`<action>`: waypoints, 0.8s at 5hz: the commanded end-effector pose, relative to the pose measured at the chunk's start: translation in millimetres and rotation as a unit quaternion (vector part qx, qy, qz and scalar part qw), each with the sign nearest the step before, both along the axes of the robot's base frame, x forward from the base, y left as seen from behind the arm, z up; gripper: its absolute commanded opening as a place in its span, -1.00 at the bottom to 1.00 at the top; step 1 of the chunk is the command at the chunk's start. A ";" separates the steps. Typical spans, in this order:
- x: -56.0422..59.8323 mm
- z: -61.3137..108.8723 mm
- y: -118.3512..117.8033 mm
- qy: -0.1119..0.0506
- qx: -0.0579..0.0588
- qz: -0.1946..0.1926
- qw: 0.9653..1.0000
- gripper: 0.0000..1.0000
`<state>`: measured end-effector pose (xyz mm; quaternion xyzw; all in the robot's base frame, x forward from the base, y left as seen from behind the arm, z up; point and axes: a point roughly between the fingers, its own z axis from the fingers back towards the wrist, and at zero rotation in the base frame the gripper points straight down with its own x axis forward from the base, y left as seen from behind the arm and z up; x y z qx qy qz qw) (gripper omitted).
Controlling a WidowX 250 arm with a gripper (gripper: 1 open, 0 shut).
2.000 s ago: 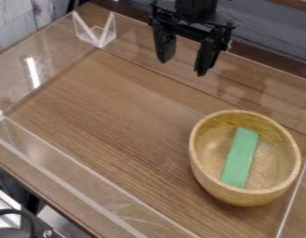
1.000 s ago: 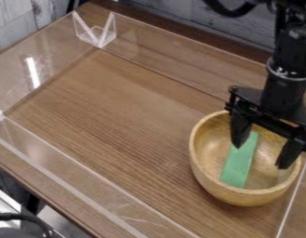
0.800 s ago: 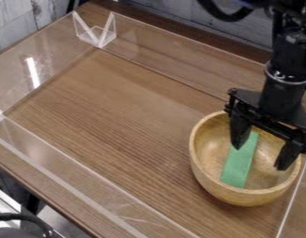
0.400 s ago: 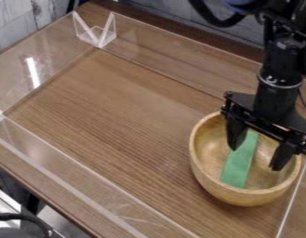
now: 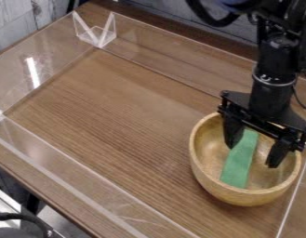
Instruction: Remove the green block from inside the brown bowl and put it on the table
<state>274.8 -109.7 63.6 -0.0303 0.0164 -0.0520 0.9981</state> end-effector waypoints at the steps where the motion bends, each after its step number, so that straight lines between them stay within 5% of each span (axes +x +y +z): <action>1: 6.5 8.0 2.5 -0.016 -0.009 0.004 1.000 1.00; 4: 7.9 3.4 7.3 -0.012 -0.016 0.002 1.000 1.00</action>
